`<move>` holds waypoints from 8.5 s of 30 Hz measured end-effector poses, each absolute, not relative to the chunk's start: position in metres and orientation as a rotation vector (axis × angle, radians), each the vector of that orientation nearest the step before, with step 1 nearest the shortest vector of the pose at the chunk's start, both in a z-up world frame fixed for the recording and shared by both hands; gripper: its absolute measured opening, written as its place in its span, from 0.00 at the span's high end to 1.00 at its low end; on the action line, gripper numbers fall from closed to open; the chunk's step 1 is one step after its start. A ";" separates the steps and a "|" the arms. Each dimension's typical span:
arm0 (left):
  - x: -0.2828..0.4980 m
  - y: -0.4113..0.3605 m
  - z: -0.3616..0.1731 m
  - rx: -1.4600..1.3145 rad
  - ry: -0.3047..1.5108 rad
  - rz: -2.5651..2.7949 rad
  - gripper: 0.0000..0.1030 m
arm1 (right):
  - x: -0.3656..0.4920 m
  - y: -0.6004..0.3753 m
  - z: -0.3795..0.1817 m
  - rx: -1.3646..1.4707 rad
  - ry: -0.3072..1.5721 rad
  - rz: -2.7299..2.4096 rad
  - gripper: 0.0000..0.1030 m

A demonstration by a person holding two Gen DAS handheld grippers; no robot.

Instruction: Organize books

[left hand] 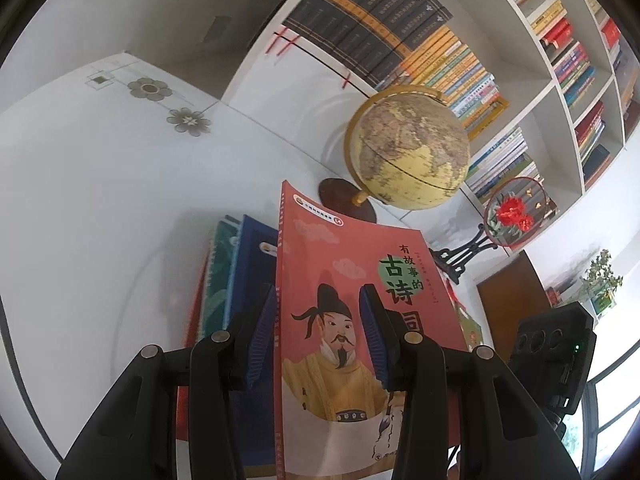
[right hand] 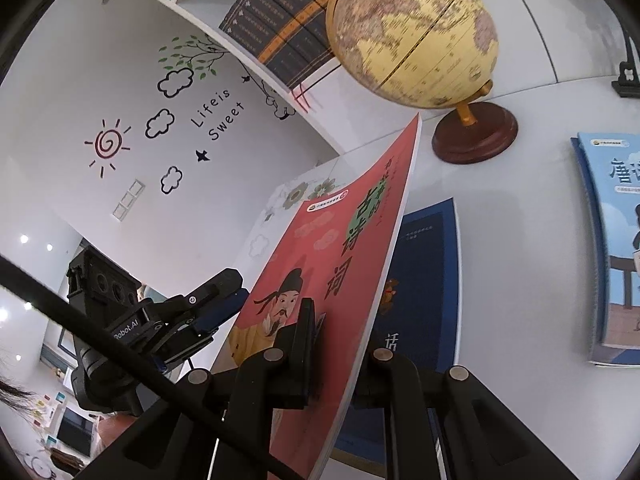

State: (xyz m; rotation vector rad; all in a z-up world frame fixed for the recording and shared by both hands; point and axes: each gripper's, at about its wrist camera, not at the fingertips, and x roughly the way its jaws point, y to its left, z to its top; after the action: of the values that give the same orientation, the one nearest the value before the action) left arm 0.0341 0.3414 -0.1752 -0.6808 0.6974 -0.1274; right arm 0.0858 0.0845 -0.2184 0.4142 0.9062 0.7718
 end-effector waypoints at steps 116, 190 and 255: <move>0.135 0.051 -0.133 -0.129 0.562 -0.076 0.19 | 0.091 -0.176 -0.140 0.053 0.424 0.312 0.07; 0.197 0.049 -0.215 -0.870 0.796 -0.686 0.18 | 0.172 -0.239 -0.256 0.573 0.810 0.399 0.73; 0.182 0.059 -0.222 -0.290 1.071 -0.159 0.19 | 0.172 -0.155 -0.244 0.329 0.982 0.608 0.44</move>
State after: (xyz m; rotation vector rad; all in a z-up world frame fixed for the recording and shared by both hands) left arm 0.1822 0.0594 -0.2221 -0.2905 1.0707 -0.1589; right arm 0.1722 -0.1553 -0.2444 0.3286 0.9819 0.6075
